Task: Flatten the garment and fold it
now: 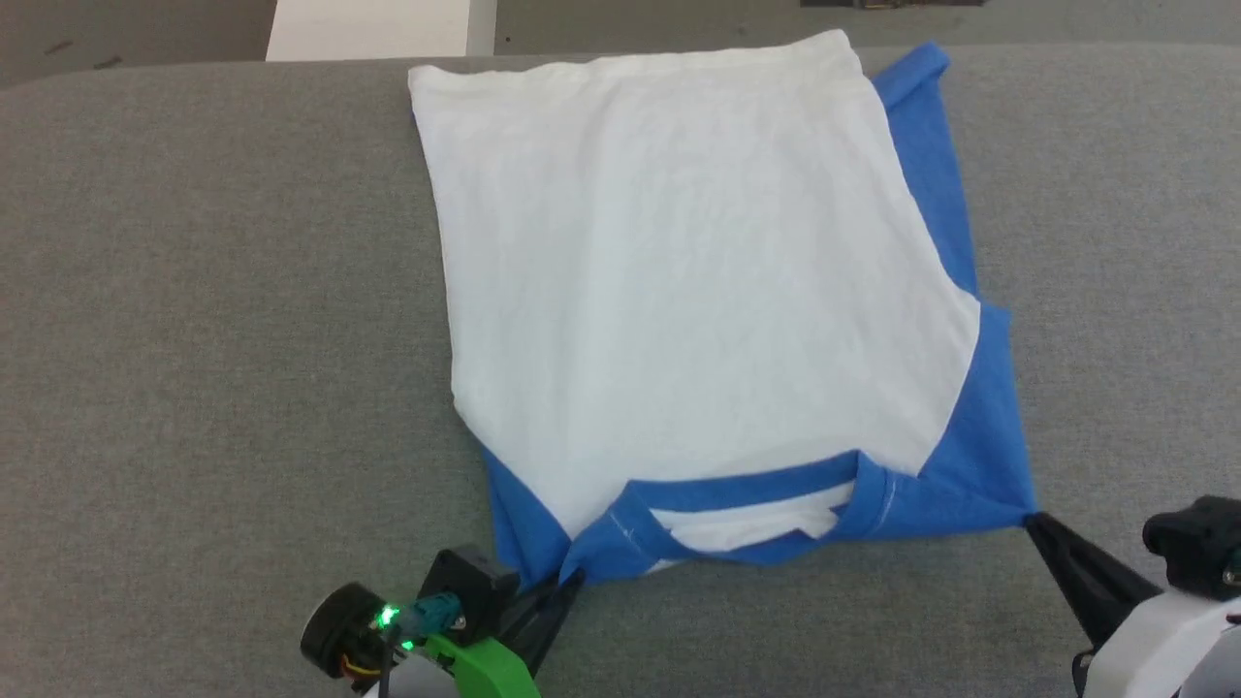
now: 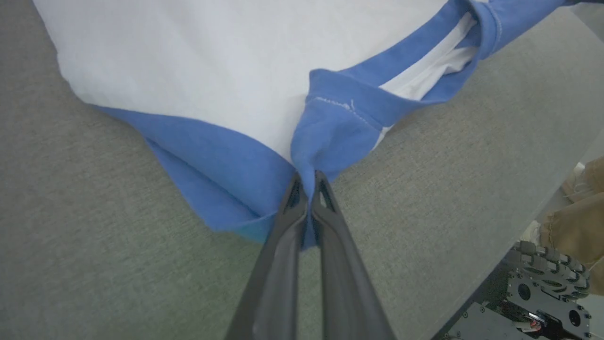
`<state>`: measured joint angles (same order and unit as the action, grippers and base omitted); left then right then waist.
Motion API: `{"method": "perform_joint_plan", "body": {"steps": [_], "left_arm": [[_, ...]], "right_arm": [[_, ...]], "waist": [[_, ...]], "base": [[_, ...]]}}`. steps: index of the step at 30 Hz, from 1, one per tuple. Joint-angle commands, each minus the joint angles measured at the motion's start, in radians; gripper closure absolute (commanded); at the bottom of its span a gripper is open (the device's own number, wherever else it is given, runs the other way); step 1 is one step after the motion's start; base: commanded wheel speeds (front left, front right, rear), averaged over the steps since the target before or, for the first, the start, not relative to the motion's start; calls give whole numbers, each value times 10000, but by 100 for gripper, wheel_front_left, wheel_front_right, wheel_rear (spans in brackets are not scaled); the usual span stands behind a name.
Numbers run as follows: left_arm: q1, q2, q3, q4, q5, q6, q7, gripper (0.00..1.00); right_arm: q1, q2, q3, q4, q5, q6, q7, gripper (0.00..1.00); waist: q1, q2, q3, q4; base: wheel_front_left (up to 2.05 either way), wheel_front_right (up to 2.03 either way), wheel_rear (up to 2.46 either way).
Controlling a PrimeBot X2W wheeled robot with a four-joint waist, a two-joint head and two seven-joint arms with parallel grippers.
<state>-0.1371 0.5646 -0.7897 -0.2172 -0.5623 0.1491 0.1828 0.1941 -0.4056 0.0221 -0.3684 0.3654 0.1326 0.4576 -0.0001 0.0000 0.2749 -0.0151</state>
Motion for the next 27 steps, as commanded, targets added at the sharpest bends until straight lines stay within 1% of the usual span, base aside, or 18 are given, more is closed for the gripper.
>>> {"method": "perform_joint_plan", "body": {"steps": [1, 6, 10, 19, 23, 27], "left_arm": [[245, 143, -72, 17, -209, -100, 183, 100], [548, 371, -239, 104, -543, -215, 608, 100], [741, 363, -392, 294, -744, -308, 743, 100], [1093, 308, -497, 545, -1111, -283, 828, 100], [1085, 397, -316, 282, -1003, -52, 648, 100], [852, 469, 175, -447, -732, 295, 87, 100]], "right_arm": [[270, 21, 55, 21, 116, -19, 171, 100], [1020, -37, 227, 10, 483, -19, 878, 100], [1466, -113, 359, 44, 721, -19, 1293, 100], [1999, -172, 366, 23, 921, -19, 1555, 100], [1964, -158, 238, -224, 936, -19, 1324, 100], [1556, -74, -84, -758, 784, -19, 803, 100]], "waist": [[1, 0, -213, -1], [1, 0, -406, 5], [1, 0, -480, 43], [1, 0, -466, 133], [1, 0, -546, 110], [1, 0, -717, 54]], "base": [[0, 0, 0], [0, 0, 0], [0, 0, 0], [0, 0, 0], [0, 0, 0], [0, 0, 0]]}}
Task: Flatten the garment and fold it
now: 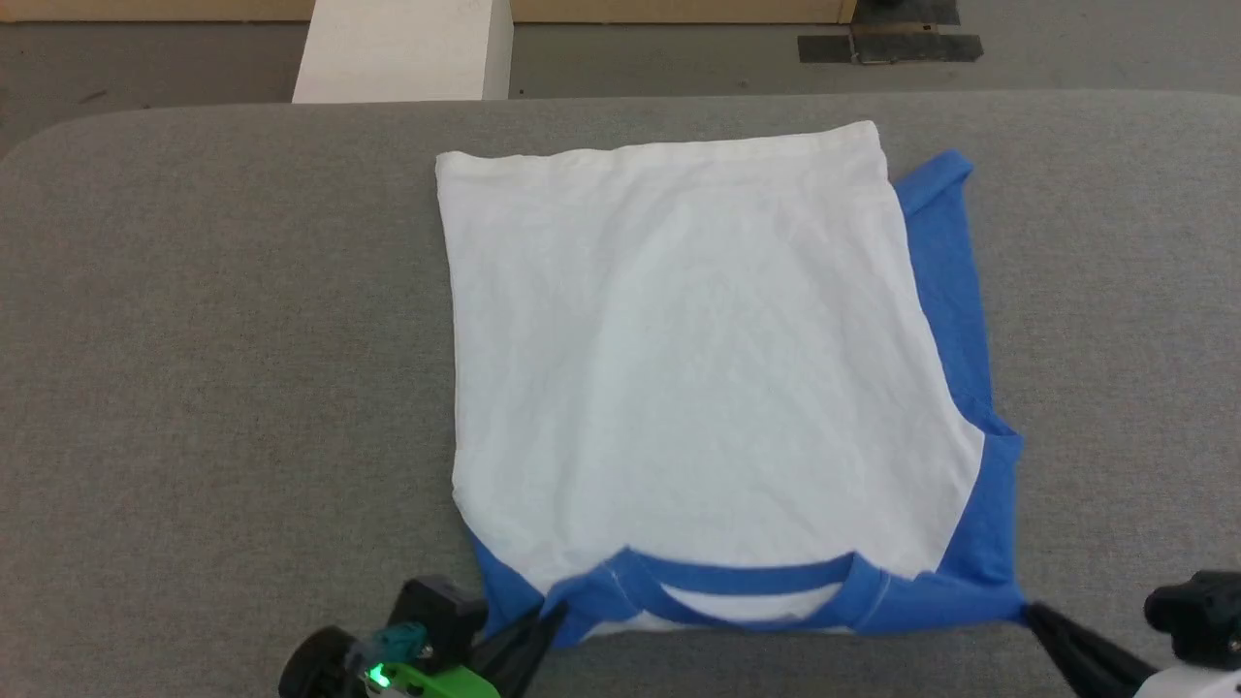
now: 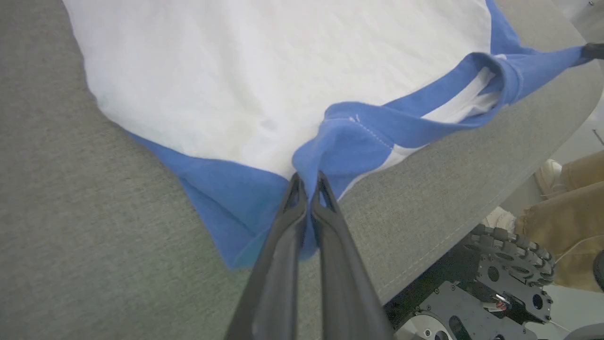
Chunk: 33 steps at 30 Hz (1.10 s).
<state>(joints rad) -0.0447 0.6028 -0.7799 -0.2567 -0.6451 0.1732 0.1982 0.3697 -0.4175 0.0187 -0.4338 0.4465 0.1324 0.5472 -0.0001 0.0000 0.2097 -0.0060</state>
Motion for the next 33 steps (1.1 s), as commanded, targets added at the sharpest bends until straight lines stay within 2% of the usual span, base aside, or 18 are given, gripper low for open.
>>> {"method": "perform_joint_plan", "body": {"steps": [1, 8, 14, 23, 33], "left_arm": [[-183, 111, 266, -292, 219, 175, -277, 100], [-1353, 151, 1408, -1529, 1303, 877, -1485, 100], [-2894, 20, 2238, -2004, 1876, 1137, -1857, 100], [-6092, 482, 2965, -2009, 2373, 648, -510, 100], [-8611, 345, 3081, -2025, 2083, 67, 1000, 100]], "right_arm": [[-416, 61, -152, -296, -112, -17, -280, 100], [-2453, 17, -564, -1305, -720, -17, -1124, 100], [-4888, -300, -505, -1548, -1281, -17, -1402, 100], [-8773, -1226, 240, -1175, -1498, -17, -1212, 100], [-11620, -1751, 1225, -481, -1125, -17, -707, 100]], "waist": [[1, 0, -128, -70], [1, 0, -516, -267], [1, 0, -779, -397], [1, 0, -917, -422], [1, 0, -701, -364]], "base": [[0, 0, 0], [0, 0, 0], [0, 0, 0], [0, 0, 0], [0, 0, 0]]}}
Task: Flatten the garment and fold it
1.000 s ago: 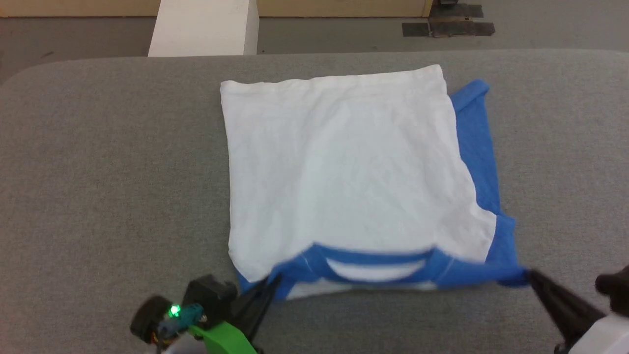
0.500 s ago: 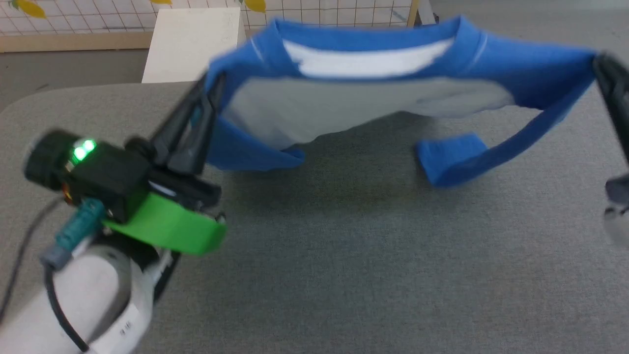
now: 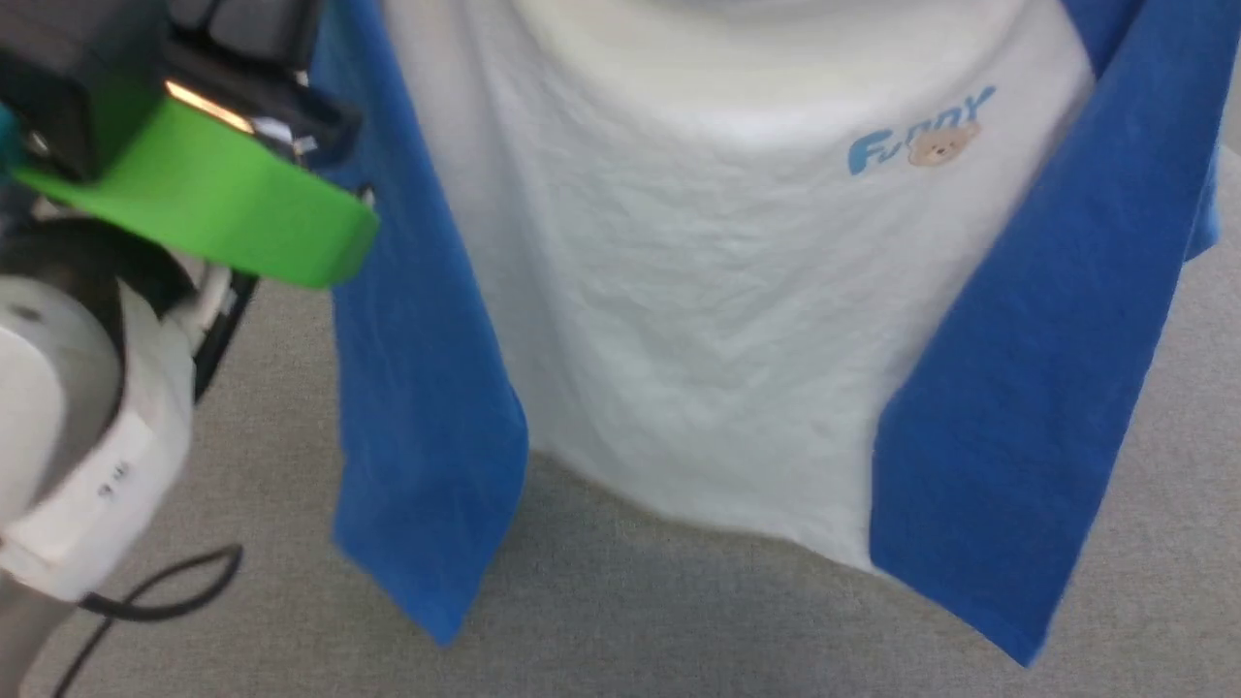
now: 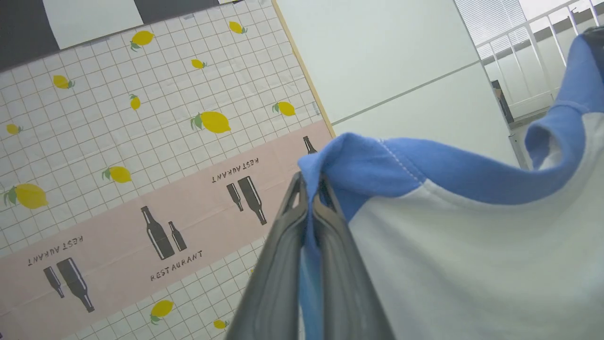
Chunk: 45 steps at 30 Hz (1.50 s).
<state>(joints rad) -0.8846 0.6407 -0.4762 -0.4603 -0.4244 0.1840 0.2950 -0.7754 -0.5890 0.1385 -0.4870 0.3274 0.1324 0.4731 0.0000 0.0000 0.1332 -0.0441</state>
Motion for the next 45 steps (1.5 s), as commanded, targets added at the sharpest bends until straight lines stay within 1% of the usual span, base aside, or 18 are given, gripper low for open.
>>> {"method": "perform_joint_plan", "body": {"steps": [1, 5, 8, 11, 12, 15, 18, 22, 24, 28, 30, 33, 36, 37, 41, 45], "left_arm": [[-395, -77, 57, 49, -204, -82, 145, 100], [-1160, -224, 148, 624, -778, -301, 821, 100], [-1719, -215, 72, 1335, -847, -541, 1154, 100], [-2509, -426, 32, 2267, -853, -730, 1267, 100], [-4039, -858, 1, 3620, -499, -925, 1038, 100], [-5344, -1166, -81, 4639, 20, -1040, 655, 100], [-6668, -1602, -95, 5671, 552, -1031, -151, 100], [-7904, -1958, -261, 6912, 1336, -999, -1515, 100], [-8357, -2018, -383, 7440, 1681, -1032, -2142, 100], [-8773, -2074, -584, 8143, 2089, -1088, -3207, 100], [-8708, -2083, -653, 8382, 2110, -1164, -3654, 100], [-8452, -2015, -698, 8586, 1973, -1392, -4210, 100], [-8113, -1910, -725, 8592, 1774, -1684, -4792, 100], [-7960, -1858, -795, 8546, 1731, -1844, -4938, 100], [-7269, -1689, -1092, 7959, 1612, -2320, -5272, 100], [-6122, -1475, -1364, 6817, 1477, -2460, -5427, 100]], "right_arm": [[-369, -99, 100, 136, 97, -17, 90, 100], [-1324, -227, 517, 773, 475, -17, 480, 100], [-2071, -298, 856, 1448, 656, -17, 612, 100], [-3157, -448, 1430, 2338, 660, -17, 588, 100], [-5030, -353, 2284, 3718, 409, -17, 315, 100], [-6585, -216, 3013, 4866, -74, -17, -24, 100], [-8189, 24, 3639, 6217, -640, -17, -517, 100], [-9743, 260, 4227, 7847, -1515, -17, -1305, 100], [-10264, 317, 4394, 8503, -1809, -17, -1657, 100], [-10769, 292, 4569, 9414, -2112, -17, -2321, 100], [-10734, 225, 4715, 9693, -2129, -17, -2645, 100], [-10542, 116, 4827, 9938, -1946, -17, -2997, 100], [-10207, -94, 4970, 9854, -1640, -17, -3359, 100], [-10024, -192, 5030, 9738, -1512, -17, -3490, 100], [-9143, -784, 5054, 8805, -893, -17, -3796, 100], [-7679, -1540, 4465, 7184, -259, -17, -3795, 100]], "waist": [[0, 0, 109, 28], [0, 0, 490, 23], [0, 0, 948, 39], [0, 0, 1729, 53], [0, 0, 2919, 23], [0, 0, 3755, -12], [0, 0, 4492, -27], [0, 0, 5129, 17], [0, 0, 5452, 56], [0, 0, 6192, 142], [0, 0, 6478, 192], [0, 0, 6825, 236], [0, 0, 7051, 277], [0, 0, 7067, 281], [0, 0, 7020, 358], [0, 0, 6669, 450]], "base": [[0, 0, 0], [0, 0, 0], [0, 0, 0], [0, 0, 0], [0, 0, 0], [0, 0, 0], [0, 0, 0], [0, 0, 0], [0, 0, 0], [0, 0, 0], [0, 0, 0], [0, 0, 0], [0, 0, 0], [0, 0, 0], [0, 0, 0], [0, 0, 0]]}}
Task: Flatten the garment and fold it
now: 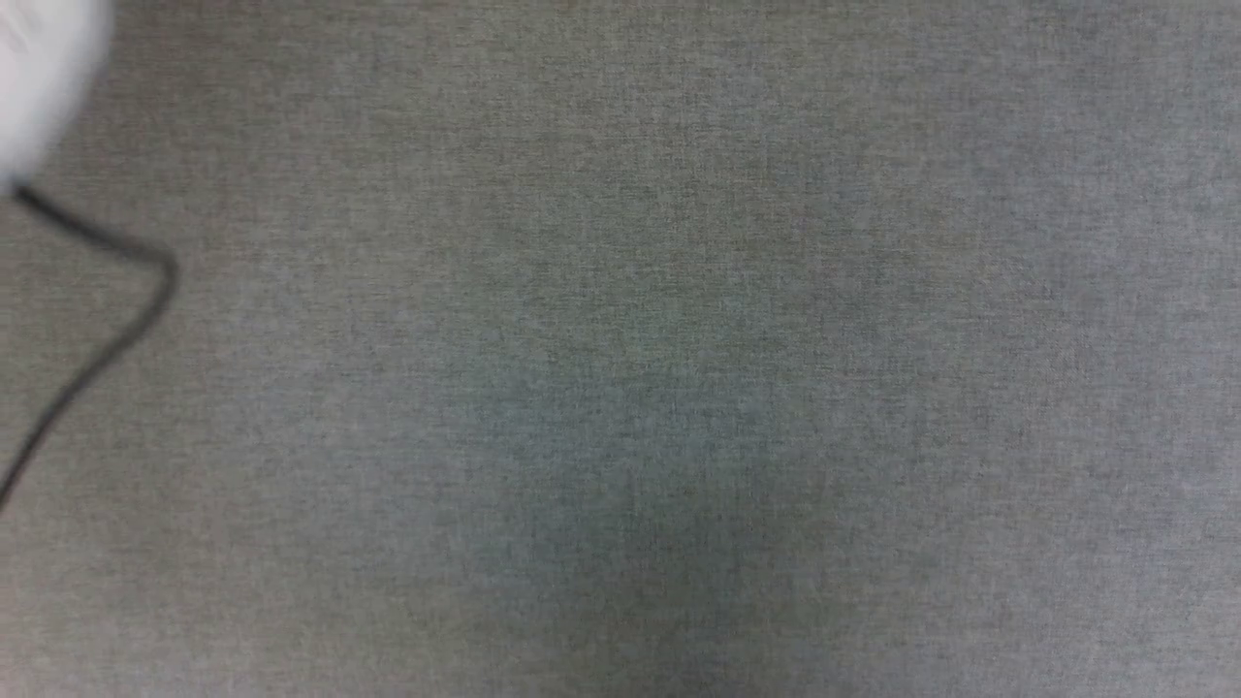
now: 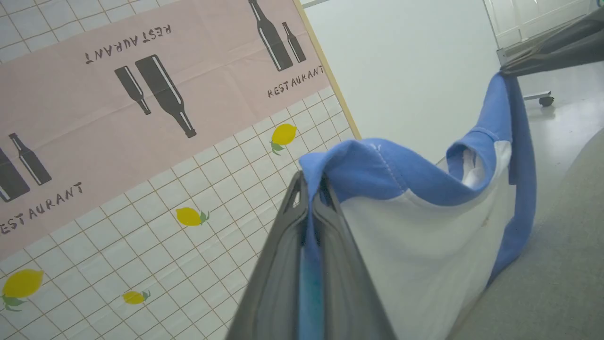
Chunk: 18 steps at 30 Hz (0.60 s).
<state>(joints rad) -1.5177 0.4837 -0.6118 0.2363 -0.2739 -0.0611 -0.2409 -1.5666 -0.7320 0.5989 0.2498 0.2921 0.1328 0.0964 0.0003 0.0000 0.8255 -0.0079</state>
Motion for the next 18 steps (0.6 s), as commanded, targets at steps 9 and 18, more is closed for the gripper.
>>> {"method": "perform_joint_plan", "body": {"steps": [9, 18], "left_arm": [[4266, 845, -703, -3714, -605, 855, 527, 100], [8003, 1191, -2027, -5210, -729, 2098, 1119, 100]], "right_arm": [[5385, -521, -3197, -4374, 336, -21, 1114, 100], [11080, 1150, -5545, -6610, -216, -21, 1793, 100]], "waist": [[-3, 0, -1447, 74], [-3, 0, -2833, -82]], "base": [[0, 0, 0], [0, 0, 0]]}}
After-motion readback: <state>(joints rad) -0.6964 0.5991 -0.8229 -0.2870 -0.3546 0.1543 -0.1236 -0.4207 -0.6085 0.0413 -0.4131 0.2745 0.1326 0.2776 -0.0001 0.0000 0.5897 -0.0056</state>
